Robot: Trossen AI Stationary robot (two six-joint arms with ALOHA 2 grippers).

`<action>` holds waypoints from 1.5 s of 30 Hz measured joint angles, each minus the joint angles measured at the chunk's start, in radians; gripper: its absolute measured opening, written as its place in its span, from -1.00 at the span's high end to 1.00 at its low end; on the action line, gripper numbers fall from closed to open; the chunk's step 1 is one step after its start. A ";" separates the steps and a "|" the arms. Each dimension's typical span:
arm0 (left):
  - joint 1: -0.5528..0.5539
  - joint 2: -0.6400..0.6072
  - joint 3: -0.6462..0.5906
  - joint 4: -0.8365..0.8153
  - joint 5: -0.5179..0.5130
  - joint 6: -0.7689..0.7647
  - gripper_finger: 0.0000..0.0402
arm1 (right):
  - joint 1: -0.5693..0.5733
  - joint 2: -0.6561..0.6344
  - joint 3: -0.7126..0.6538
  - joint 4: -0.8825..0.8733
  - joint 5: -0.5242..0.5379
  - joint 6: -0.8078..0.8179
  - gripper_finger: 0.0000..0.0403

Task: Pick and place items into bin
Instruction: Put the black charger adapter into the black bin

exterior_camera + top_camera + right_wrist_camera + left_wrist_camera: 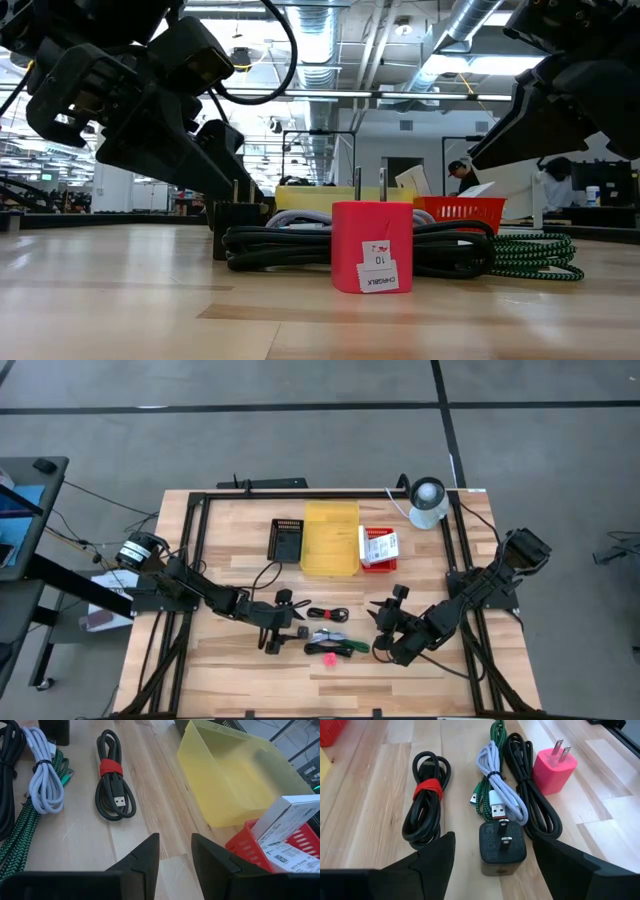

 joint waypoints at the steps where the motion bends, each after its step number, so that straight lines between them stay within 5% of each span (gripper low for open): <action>1: 0.000 0.000 0.000 0.000 0.000 -0.005 -0.28 | 0.000 0.000 0.000 0.000 0.000 0.000 0.47; 45: -0.009 0.001 0.000 0.016 0.017 -0.015 -0.28 | 0.000 0.000 0.000 0.000 0.000 -0.001 0.47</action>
